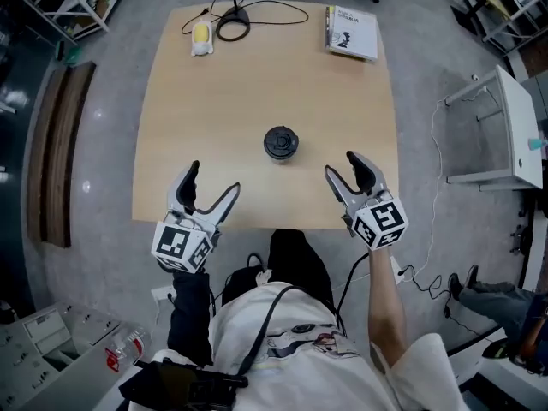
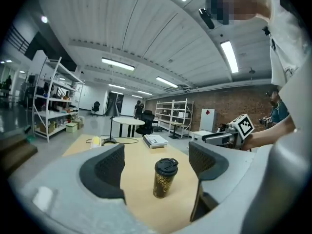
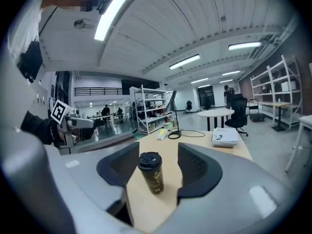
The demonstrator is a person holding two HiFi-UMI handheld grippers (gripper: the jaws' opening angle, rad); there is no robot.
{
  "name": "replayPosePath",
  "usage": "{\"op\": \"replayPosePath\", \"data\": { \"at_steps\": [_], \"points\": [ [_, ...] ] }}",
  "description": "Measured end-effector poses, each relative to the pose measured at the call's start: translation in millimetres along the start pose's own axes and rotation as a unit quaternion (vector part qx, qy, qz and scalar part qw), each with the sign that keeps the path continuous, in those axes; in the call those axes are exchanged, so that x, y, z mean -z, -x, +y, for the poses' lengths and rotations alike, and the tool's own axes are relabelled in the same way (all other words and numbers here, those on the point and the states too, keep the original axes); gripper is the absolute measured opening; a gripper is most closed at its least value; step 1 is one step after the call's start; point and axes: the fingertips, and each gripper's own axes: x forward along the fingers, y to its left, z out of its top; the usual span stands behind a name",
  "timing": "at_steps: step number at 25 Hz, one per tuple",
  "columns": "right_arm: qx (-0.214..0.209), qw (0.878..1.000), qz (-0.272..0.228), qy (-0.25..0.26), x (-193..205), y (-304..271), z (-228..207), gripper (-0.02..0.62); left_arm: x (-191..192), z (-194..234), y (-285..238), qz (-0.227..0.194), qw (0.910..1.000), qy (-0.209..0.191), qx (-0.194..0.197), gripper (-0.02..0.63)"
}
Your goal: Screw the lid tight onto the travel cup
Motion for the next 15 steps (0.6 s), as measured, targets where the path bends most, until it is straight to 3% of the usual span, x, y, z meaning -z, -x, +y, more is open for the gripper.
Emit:
{"op": "replayPosePath", "data": {
  "at_steps": [5,6,7,8,12,15],
  "points": [
    [0.085,0.995,-0.046,-0.02,-12.2,58.0,42.0,0.151,-11.3,-17.1,50.7,-0.024,0.9995,-0.019,0.003,0.402],
    [0.098,0.993,-0.053,-0.028,-11.2,69.4,50.2,0.124,-12.3,-21.8,63.2,-0.031,0.9993,-0.022,0.003,0.371],
    [0.109,0.992,-0.058,-0.032,-11.3,78.9,58.1,0.104,-16.1,-25.1,75.9,-0.041,0.9989,-0.024,0.0,0.166],
    [0.117,0.991,-0.062,-0.033,-12.6,85.9,65.4,0.089,-21.5,-27.4,87.1,-0.051,0.9984,-0.024,-0.003,0.002],
    [0.125,0.988,-0.081,-0.031,-22.6,110.4,85.5,0.033,-31.2,-38.1,113.7,-0.06,0.9974,-0.037,-0.016,-0.003],
    [0.134,0.987,-0.09,-0.022,-32.4,125.0,89.2,-0.009,-36.3,-35.3,125.1,-0.059,0.9945,-0.046,-0.074,-0.005]
  ]
}}
